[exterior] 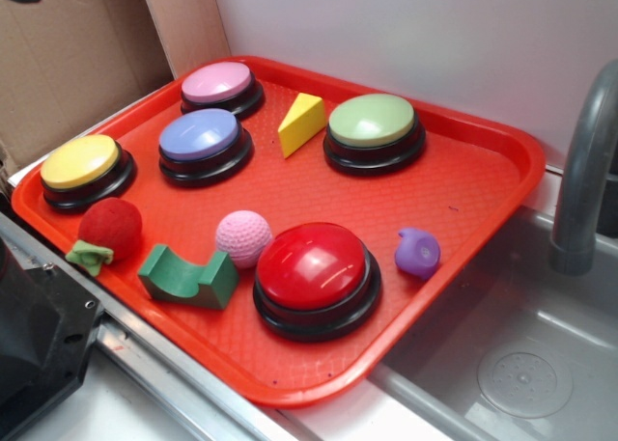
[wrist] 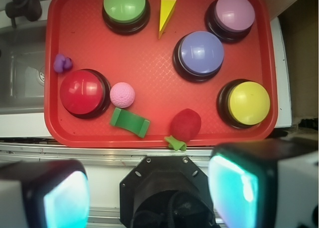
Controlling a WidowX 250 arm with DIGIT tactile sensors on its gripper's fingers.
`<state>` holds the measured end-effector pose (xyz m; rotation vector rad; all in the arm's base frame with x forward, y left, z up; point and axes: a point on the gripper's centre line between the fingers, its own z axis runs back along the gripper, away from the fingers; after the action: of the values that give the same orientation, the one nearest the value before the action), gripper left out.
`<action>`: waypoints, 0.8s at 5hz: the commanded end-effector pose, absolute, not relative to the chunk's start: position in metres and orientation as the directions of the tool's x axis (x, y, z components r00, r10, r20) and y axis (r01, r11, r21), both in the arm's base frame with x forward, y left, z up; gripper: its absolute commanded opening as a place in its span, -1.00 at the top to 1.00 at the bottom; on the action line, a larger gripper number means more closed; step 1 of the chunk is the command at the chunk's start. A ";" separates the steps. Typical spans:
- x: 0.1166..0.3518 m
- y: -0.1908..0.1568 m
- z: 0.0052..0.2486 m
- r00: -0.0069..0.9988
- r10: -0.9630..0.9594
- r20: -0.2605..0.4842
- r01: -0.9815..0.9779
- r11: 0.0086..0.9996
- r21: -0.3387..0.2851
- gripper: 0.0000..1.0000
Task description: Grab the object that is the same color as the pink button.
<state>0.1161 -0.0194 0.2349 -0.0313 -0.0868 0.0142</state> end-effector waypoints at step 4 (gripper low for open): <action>0.162 -0.026 0.171 0.780 0.618 -0.096 -0.625 0.769 -0.132 -1.00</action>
<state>0.1589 -0.0285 0.1625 -0.1486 0.0823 0.6849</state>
